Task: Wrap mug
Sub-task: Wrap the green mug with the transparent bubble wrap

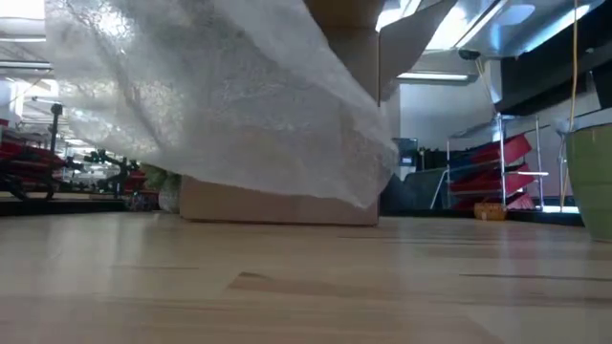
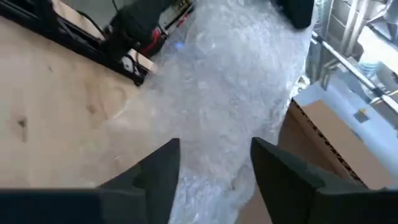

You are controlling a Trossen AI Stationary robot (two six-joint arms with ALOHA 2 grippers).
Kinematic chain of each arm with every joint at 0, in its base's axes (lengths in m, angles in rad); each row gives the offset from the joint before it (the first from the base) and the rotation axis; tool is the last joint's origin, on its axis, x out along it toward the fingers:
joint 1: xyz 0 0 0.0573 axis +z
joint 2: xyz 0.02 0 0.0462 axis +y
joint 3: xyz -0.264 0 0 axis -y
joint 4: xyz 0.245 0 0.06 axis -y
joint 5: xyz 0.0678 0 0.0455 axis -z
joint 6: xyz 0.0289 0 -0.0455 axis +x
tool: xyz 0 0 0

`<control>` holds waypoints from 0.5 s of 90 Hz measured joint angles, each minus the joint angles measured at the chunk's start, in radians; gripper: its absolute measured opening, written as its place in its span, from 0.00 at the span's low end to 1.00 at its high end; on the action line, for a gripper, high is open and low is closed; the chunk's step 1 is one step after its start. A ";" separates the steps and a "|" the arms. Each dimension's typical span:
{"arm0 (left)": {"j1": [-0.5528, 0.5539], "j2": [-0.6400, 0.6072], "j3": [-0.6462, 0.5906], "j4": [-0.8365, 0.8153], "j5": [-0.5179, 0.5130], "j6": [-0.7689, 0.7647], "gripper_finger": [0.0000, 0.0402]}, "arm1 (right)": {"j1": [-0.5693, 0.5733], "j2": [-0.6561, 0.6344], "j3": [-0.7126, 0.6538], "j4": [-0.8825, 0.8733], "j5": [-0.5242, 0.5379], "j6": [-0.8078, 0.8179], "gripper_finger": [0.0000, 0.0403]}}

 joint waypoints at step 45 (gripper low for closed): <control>0.000 0.000 0.000 -0.005 0.016 0.031 0.00 | 0.028 -0.005 0.045 -0.082 -0.443 0.242 0.07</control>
